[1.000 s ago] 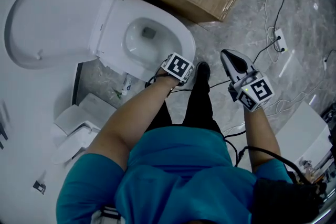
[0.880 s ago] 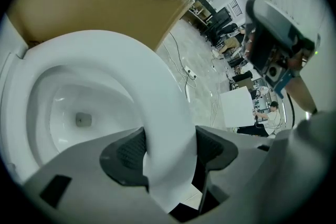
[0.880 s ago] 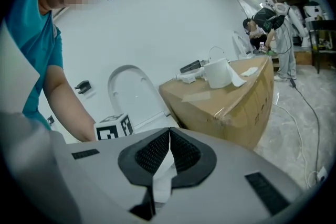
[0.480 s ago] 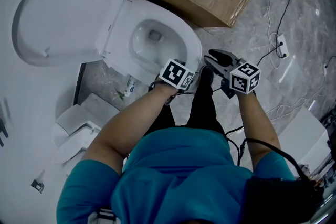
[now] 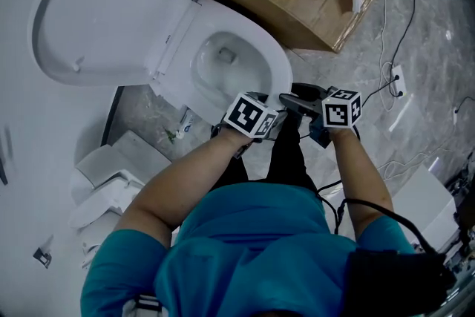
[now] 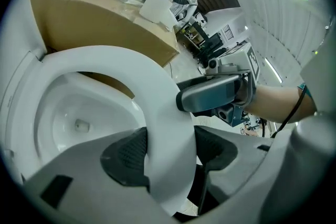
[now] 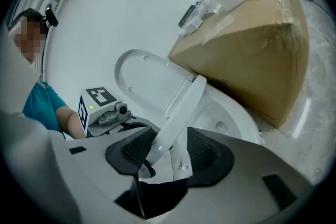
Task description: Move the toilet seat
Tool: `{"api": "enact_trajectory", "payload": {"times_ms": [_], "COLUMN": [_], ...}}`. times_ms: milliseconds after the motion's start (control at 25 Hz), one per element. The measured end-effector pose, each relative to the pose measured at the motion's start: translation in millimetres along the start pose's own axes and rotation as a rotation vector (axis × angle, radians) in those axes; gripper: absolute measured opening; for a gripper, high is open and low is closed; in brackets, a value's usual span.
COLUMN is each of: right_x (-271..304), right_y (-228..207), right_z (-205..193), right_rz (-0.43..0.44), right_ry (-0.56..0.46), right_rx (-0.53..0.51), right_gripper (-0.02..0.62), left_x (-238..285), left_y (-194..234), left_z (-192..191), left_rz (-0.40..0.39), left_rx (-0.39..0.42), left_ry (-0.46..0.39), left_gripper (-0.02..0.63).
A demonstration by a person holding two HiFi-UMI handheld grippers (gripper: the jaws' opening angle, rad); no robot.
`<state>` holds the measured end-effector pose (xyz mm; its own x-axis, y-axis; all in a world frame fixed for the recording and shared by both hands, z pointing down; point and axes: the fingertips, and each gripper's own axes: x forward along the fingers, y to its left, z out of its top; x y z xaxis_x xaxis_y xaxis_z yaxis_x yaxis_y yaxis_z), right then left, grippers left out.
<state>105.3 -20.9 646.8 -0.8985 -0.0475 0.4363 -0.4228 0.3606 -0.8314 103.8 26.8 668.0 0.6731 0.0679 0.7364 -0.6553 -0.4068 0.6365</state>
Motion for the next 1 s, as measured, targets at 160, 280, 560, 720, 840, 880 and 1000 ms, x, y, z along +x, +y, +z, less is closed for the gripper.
{"api": "enact_trajectory", "payload": {"times_ms": [160, 280, 560, 720, 840, 880, 1000], "right_x": [2, 2, 6, 10, 12, 13, 17], "right_y": [16, 25, 49, 62, 73, 76, 86], "right_z": [11, 17, 35, 45, 53, 56, 63], "right_rz": [-0.002, -0.009, -0.017, -0.028, -0.040, -0.046, -0.066], "right_ry": [-0.009, -0.013, -0.019, -0.018, -0.015, -0.012, 0.002], "right_rx": [-0.033, -0.035, -0.047, -0.045, -0.043, -0.043, -0.045], "right_gripper": [0.179, 0.178, 0.179, 0.179, 0.182, 0.181, 0.184], "left_x": [-15, -28, -60, -78, -93, -98, -111], "left_y": [-2, -4, -6, -7, -7, -7, -7], "left_z": [6, 10, 18, 22, 25, 27, 29], "left_rz": [-0.009, -0.014, 0.004, 0.029, 0.050, 0.057, 0.075], "left_rx": [0.002, 0.006, 0.013, 0.023, 0.032, 0.035, 0.042], "left_ry": [-0.039, -0.069, -0.128, -0.158, -0.186, -0.194, -0.211], "left_gripper": [0.275, 0.275, 0.268, 0.264, 0.260, 0.258, 0.255]}}
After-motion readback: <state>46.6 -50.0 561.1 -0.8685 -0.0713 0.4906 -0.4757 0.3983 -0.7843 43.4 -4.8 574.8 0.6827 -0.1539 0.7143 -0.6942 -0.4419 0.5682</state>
